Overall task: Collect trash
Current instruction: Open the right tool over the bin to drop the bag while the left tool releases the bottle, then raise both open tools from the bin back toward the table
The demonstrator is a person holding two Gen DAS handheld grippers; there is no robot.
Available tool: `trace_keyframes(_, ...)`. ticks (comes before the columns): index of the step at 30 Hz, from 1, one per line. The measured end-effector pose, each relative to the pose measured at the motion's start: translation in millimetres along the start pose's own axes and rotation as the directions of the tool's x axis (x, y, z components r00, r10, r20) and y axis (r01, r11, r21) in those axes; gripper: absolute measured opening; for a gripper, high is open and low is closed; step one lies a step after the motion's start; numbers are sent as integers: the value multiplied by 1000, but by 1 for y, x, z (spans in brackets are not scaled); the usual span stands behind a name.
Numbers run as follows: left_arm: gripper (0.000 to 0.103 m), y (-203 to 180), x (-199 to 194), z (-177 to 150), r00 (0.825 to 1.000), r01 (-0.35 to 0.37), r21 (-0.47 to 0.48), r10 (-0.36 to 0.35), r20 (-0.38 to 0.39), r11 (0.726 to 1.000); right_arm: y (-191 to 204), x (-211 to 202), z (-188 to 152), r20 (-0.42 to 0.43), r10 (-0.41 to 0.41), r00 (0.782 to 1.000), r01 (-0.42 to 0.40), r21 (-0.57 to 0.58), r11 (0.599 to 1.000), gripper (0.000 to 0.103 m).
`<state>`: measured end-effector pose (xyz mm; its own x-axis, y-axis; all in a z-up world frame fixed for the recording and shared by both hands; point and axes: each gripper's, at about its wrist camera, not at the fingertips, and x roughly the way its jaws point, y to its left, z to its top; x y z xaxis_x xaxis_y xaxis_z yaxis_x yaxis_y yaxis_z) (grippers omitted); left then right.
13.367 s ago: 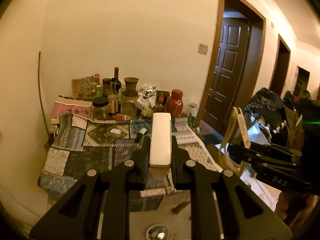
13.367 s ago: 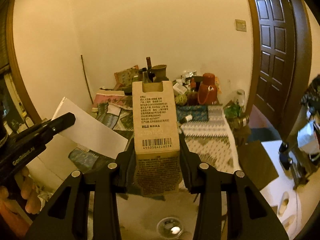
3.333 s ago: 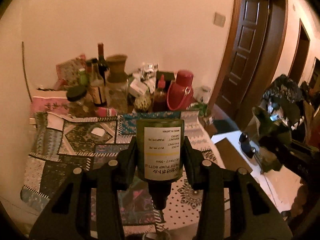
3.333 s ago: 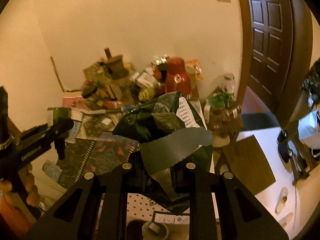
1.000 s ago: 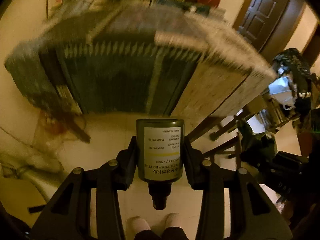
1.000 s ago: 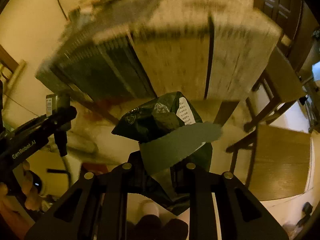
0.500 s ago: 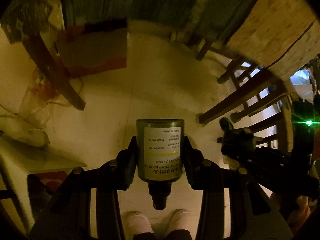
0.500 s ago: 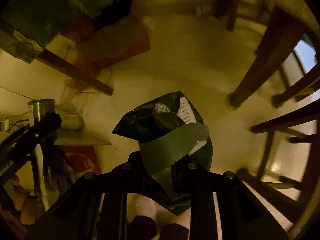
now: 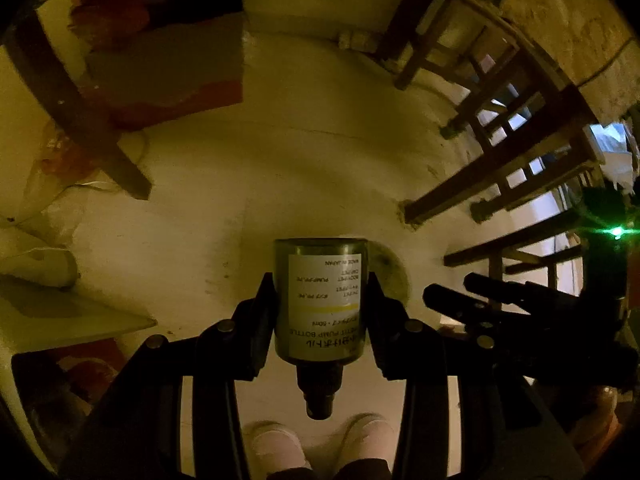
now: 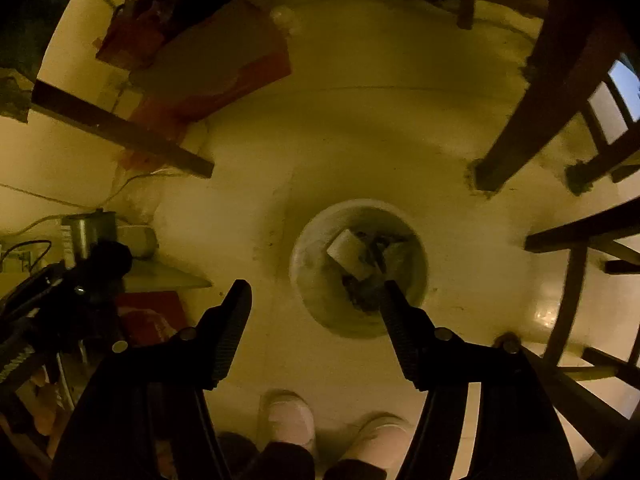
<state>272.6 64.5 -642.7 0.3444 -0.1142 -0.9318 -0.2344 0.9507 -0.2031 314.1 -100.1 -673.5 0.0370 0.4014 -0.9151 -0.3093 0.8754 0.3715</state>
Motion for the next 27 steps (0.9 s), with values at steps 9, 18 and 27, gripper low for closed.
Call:
trace_keyframes(9,48,-39,13,11,990,98,19,-96,-100,995,-23,-53,-5,57,-59,997,54,84,995,62)
trace_keyframes(18,57,-53,-28,20,991,79,33,-75,-108,996,-9,-107,3,98,-93,991,87,65,994,62)
trace_keyframes(27,57,-59,-143,46,999,33,46,-33,3,998,28,-191,12,163,-91,982,87,30,996,62)
